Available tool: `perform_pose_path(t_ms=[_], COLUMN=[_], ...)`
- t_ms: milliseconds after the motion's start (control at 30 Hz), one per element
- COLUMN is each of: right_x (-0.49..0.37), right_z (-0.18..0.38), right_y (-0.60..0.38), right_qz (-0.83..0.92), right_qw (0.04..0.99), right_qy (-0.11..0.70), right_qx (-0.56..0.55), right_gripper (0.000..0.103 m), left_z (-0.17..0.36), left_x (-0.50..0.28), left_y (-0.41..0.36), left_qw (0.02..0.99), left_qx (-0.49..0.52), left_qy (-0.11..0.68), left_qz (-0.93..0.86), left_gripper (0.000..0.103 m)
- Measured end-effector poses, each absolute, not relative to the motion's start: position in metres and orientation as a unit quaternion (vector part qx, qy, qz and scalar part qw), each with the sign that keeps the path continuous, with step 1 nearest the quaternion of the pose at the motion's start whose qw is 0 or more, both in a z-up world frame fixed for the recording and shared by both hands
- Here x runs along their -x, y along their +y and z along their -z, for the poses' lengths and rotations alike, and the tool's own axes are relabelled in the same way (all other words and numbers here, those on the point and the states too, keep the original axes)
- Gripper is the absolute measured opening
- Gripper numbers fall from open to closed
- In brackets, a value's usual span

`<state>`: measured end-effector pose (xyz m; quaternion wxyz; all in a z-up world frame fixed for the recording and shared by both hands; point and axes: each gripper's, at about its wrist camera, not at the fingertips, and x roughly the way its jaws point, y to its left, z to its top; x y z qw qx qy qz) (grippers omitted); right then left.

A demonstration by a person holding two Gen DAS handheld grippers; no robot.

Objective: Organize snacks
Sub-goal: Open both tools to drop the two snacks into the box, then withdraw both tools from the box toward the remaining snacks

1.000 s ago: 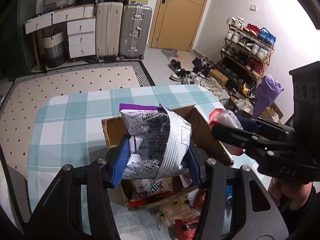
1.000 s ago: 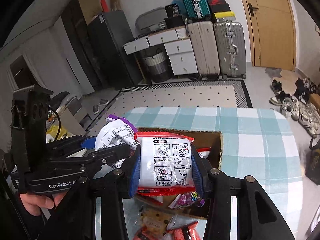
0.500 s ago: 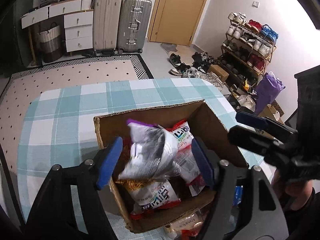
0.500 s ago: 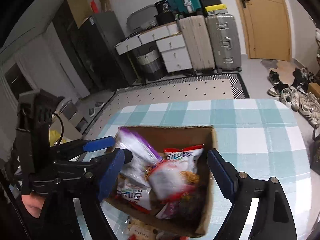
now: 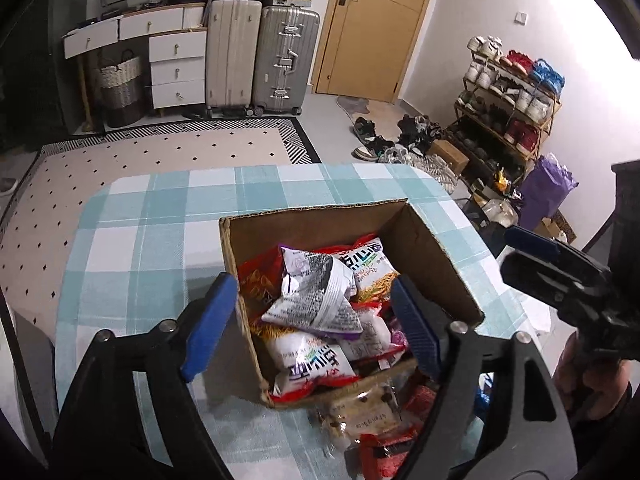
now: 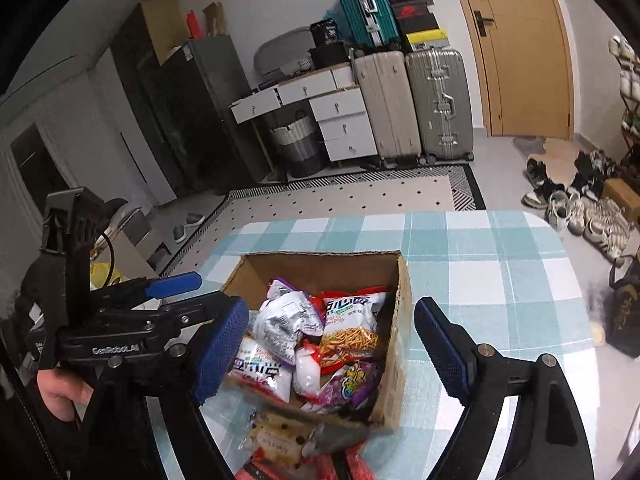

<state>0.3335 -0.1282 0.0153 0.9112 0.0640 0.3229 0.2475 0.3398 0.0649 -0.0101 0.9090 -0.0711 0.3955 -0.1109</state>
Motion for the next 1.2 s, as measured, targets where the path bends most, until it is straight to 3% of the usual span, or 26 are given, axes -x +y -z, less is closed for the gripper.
perform_pose_path(t_ms=[867, 1200], right_x=[-0.207, -0.156], right_z=[-0.077, -0.058], right_y=[-0.155, -0.174], right_qz=[-0.245, -0.230], right_qw=[0.933, 0.940], right_qy=[0.260, 0.251], right_qx=[-0.034, -0.031], right_gripper=[0.092, 0.096], left_z=[-0.062, -0.044], left_x=[-0.202, -0.162], left_y=[0.047, 0.032], left_qw=[0.936, 0.936], left_qx=[0.052, 0.058], left_qy=[0.338, 0.338], left_qz=[0.086, 0.084], left_gripper=[0.089, 0.090])
